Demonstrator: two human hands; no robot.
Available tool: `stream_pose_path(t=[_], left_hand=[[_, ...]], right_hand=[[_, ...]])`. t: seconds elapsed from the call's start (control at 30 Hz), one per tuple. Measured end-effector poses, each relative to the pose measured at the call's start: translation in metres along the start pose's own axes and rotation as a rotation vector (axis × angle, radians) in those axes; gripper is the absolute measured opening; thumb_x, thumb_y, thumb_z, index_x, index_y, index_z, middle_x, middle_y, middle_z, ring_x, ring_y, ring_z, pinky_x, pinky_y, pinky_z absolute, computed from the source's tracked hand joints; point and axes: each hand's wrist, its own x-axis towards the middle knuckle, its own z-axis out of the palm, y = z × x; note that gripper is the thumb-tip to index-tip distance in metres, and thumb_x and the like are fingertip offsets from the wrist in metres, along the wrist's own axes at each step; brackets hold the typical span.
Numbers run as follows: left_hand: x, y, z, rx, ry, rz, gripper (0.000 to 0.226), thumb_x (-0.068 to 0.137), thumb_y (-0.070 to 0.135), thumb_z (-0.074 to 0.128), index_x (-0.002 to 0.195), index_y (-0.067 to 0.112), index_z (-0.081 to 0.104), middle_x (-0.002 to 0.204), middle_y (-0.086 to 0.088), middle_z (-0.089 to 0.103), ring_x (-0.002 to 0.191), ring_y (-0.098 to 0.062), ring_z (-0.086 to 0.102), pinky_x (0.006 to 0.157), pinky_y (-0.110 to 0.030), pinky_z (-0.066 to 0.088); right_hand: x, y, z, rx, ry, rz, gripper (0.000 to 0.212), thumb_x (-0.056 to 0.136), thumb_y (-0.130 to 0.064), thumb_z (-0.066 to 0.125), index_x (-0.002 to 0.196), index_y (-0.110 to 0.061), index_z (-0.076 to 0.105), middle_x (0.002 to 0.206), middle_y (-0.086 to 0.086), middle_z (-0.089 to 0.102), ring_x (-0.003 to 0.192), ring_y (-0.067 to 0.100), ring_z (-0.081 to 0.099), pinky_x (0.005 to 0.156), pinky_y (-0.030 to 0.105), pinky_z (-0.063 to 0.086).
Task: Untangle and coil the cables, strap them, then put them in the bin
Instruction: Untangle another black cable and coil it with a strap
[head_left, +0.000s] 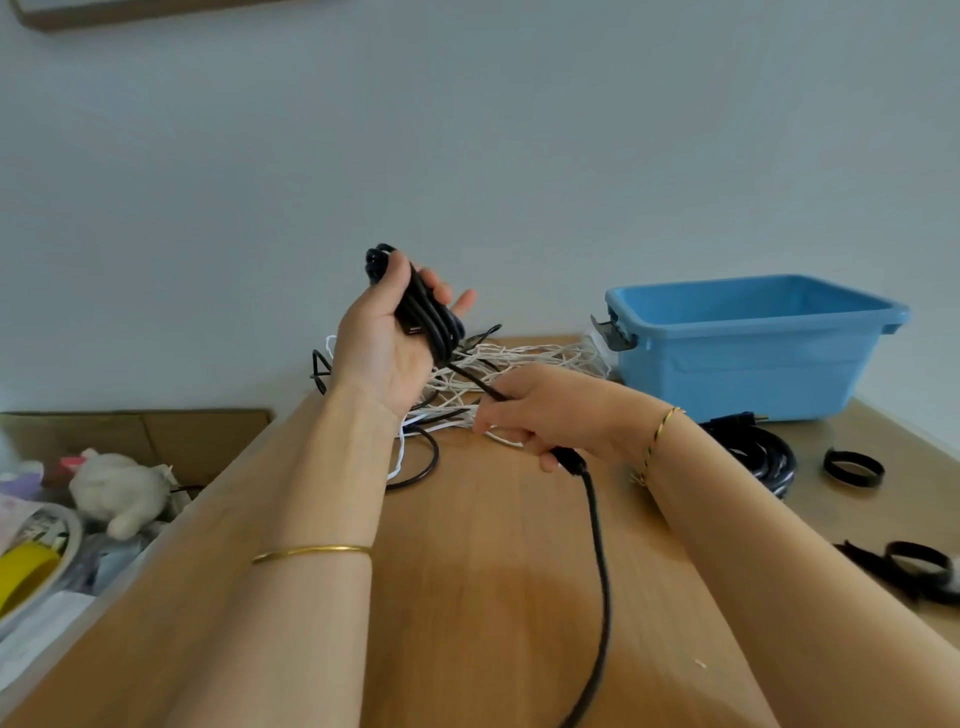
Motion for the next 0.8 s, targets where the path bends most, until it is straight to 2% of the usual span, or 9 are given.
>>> stream_pose_path(t=[0.13,0.23,0.33,0.4,0.47,0.5,0.6,0.67,0.8], left_hand=[[0.004,-0.009,-0.01,0.474,0.096,0.17,0.022,0.1,0.015,0.046,0.079,0.011,0.048,0.056,0.006,0.059,0.064,-0.018,0.056,0.087,-0.043,0.049],[0.0,-0.011,-0.015,0.981,0.072,0.291,0.018,0.097,0.017,0.05,0.081,0.01,0.05,0.064,0.004,0.062,0.068,-0.012,0.059,0.073,-0.021,0.047],[-0.002,-0.009,-0.024,1.347,0.045,0.236,0.022,0.094,0.02,0.053,0.092,-0.001,0.049,0.074,-0.006,0.061,0.057,-0.003,0.055,0.058,-0.015,0.042],[-0.004,-0.006,-0.026,1.468,0.005,0.13,0.023,0.094,0.022,0.054,0.088,0.001,0.046,0.071,-0.006,0.057,0.049,0.004,0.051,0.05,-0.01,0.038],[-0.007,-0.005,-0.024,1.459,-0.079,0.019,0.025,0.096,0.027,0.053,0.082,0.009,0.044,0.069,-0.005,0.059,0.052,0.003,0.056,0.055,-0.011,0.042],[-0.008,-0.005,-0.023,1.401,-0.123,-0.058,0.028,0.097,0.034,0.05,0.084,0.009,0.047,0.07,-0.006,0.063,0.057,-0.007,0.062,0.065,-0.02,0.049],[-0.012,-0.004,-0.016,1.138,-0.261,-0.314,0.069,0.088,0.068,0.042,0.106,0.004,0.058,0.067,-0.007,0.063,0.056,-0.022,0.059,0.083,-0.045,0.055],[-0.015,-0.004,-0.012,0.946,-0.331,-0.393,0.084,0.078,0.077,0.042,0.118,0.005,0.057,0.063,-0.007,0.057,0.052,-0.02,0.053,0.075,-0.042,0.055],[-0.02,-0.001,-0.004,0.816,-0.449,-0.386,0.064,0.084,0.051,0.05,0.115,-0.005,0.059,0.051,0.0,0.047,0.043,-0.013,0.041,0.054,-0.032,0.049]], right_hand=[[-0.007,-0.009,0.001,-0.073,-0.062,-0.002,0.005,0.093,-0.009,0.048,0.091,-0.008,0.053,0.061,0.002,0.047,0.039,0.008,0.043,0.041,0.02,0.045],[-0.014,-0.017,-0.002,-0.086,-0.045,-0.02,0.01,0.089,-0.009,0.055,0.097,-0.002,0.057,0.061,0.003,0.048,0.041,0.011,0.039,0.038,0.019,0.036],[-0.024,-0.025,-0.015,-0.107,0.028,-0.069,0.022,0.085,-0.004,0.06,0.106,-0.002,0.06,0.056,0.005,0.043,0.041,0.011,0.035,0.035,0.018,0.03],[-0.03,-0.029,-0.026,-0.049,0.146,-0.105,0.02,0.086,-0.002,0.059,0.106,-0.004,0.064,0.057,0.005,0.042,0.037,0.007,0.033,0.035,0.017,0.03],[-0.035,-0.03,-0.035,0.013,0.271,-0.176,0.017,0.087,-0.001,0.058,0.099,-0.007,0.069,0.06,0.005,0.045,0.039,0.007,0.034,0.036,0.017,0.031],[-0.036,-0.03,-0.037,0.021,0.329,-0.214,0.016,0.088,-0.001,0.058,0.095,-0.008,0.07,0.06,0.003,0.047,0.04,0.007,0.035,0.037,0.017,0.031],[-0.034,-0.027,-0.04,0.028,0.484,-0.308,0.014,0.088,-0.004,0.059,0.092,-0.012,0.07,0.062,-0.001,0.053,0.038,0.001,0.038,0.041,0.013,0.032],[-0.032,-0.025,-0.042,0.056,0.569,-0.352,0.012,0.088,-0.004,0.06,0.093,-0.011,0.069,0.066,0.001,0.055,0.039,-0.002,0.042,0.044,0.011,0.033],[-0.027,-0.02,-0.041,0.099,0.656,-0.431,0.011,0.088,-0.005,0.061,0.095,-0.007,0.068,0.066,0.001,0.057,0.044,-0.004,0.047,0.046,0.009,0.034]])
